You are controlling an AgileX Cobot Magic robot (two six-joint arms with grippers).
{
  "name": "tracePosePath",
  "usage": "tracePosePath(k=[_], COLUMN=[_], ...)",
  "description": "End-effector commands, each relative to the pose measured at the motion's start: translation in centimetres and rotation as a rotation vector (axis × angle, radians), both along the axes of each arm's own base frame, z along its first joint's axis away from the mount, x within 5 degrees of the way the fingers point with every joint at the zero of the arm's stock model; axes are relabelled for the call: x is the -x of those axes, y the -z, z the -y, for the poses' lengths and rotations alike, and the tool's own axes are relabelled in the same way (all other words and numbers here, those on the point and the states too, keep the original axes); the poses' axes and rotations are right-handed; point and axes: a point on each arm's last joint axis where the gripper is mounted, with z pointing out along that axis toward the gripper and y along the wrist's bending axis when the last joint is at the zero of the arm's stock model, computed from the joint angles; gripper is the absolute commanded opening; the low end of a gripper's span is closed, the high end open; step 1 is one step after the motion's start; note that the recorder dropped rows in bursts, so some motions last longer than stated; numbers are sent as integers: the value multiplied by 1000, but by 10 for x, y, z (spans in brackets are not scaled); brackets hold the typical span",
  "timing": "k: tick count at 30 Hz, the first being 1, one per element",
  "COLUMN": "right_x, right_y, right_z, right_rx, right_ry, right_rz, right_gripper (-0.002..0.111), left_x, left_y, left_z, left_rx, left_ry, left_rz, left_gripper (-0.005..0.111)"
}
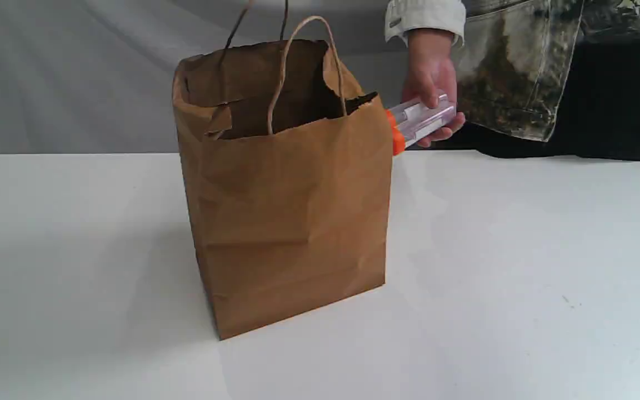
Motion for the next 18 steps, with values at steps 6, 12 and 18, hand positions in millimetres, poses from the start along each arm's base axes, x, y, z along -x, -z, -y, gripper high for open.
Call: tracePosePath(k=[6, 12, 18], right_x=[-29, -65, -108], right_y=[-15, -22, -27], right_z=[4, 9, 13], right_rx=[-5, -62, -101], right_ry=[-6, -33, -48], right_rz=[10, -126, -342], right_gripper=[0, 0, 0], left_x=[0, 0, 0], left_y=[0, 0, 0], left_z=[0, 0, 0], left_rx=[10, 10, 10], left_ry=[1, 1, 1], left_rz=[9, 9, 9], left_gripper=[0, 0, 0])
